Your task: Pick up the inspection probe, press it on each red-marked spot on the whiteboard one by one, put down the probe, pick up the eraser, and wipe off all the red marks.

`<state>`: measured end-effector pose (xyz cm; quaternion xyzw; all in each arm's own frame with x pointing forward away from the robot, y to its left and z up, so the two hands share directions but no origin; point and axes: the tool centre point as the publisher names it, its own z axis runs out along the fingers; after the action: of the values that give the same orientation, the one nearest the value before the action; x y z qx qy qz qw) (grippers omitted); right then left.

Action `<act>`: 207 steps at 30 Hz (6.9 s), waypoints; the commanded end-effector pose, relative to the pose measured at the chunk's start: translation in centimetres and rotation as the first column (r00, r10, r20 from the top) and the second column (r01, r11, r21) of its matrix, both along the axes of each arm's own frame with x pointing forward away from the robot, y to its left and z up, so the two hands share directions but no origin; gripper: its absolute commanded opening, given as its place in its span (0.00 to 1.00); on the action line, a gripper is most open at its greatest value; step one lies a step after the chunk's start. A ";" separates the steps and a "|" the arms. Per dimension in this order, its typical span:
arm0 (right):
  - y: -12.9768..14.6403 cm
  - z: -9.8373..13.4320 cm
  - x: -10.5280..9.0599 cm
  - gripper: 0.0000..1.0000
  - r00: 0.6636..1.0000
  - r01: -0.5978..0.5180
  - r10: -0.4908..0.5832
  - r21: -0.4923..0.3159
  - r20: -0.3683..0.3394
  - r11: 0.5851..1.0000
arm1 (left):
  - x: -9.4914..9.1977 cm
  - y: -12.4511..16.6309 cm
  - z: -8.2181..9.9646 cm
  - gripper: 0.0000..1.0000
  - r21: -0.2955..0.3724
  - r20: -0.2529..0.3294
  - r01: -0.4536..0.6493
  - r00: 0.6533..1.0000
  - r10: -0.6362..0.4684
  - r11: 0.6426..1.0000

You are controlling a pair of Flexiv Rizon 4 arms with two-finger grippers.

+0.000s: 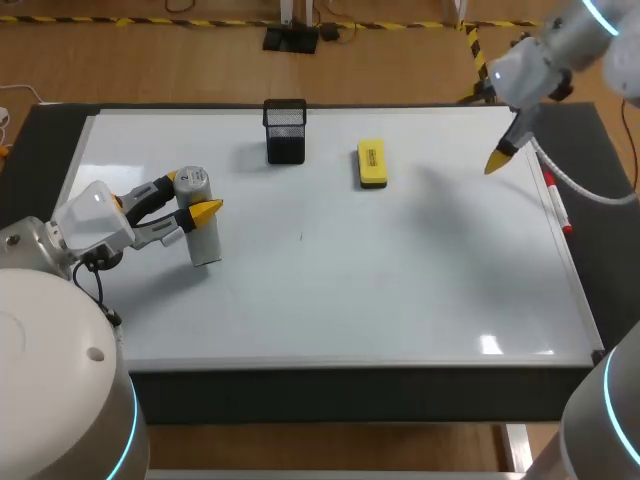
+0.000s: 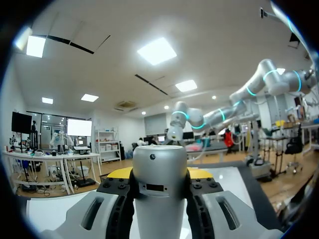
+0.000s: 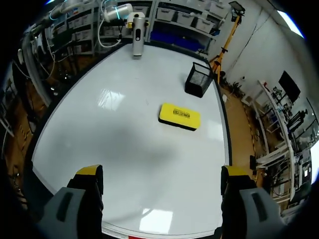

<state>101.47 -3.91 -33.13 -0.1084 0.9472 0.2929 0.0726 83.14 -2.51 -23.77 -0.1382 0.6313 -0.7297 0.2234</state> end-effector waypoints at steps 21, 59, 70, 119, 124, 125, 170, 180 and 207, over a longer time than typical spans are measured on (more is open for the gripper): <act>-0.7 0.4 -1.0 1.00 0.993 0.058 -0.062 0.040 0.099 0.998 | 0.0 0.0 0.1 0.00 0.000 0.001 -0.002 1.000 0.002 1.000; -0.7 0.4 -1.0 1.00 0.993 0.058 -0.062 0.040 0.099 0.998 | 12.0 -1.7 7.6 0.00 0.024 0.117 0.183 0.976 -0.185 0.983; -0.7 0.4 -1.0 1.00 0.993 0.058 -0.062 0.040 0.099 0.998 | 17.7 -3.9 9.5 0.00 -0.059 0.124 0.346 0.933 -0.337 0.936; -0.7 0.4 -1.0 1.00 0.993 0.058 -0.062 0.040 0.099 0.998 | 26.2 -11.9 5.9 0.00 -0.087 0.099 0.546 0.837 -0.538 0.834; -0.7 0.4 -1.0 1.00 0.993 0.058 -0.062 0.040 0.099 0.998 | 26.1 -12.1 4.7 0.00 -0.094 0.093 0.527 0.849 -0.520 0.844; -0.7 0.4 -1.0 1.00 0.993 0.058 -0.062 0.040 0.099 0.998 | 26.2 -12.1 4.4 0.00 -0.098 0.089 0.523 0.852 -0.516 0.847; -0.7 0.4 -1.0 1.00 0.993 0.058 -0.062 0.040 0.099 0.998 | 26.9 -12.1 -1.5 0.00 -0.120 0.022 0.454 0.890 -0.454 0.883; -0.7 0.4 -1.0 1.00 0.993 0.058 -0.062 0.040 0.099 0.998 | 26.9 -12.1 -1.7 1.00 -0.127 0.019 0.447 0.893 -0.449 0.885; -0.7 0.4 -1.0 1.00 0.993 0.058 -0.062 0.040 0.099 0.998 | 25.6 -5.6 -0.8 1.00 0.260 -0.139 0.178 0.979 -0.146 0.949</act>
<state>100.49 -4.64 -32.73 -0.0927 0.9388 0.3046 0.1316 110.81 -8.72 -25.75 -0.0243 0.6864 -0.7214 0.0883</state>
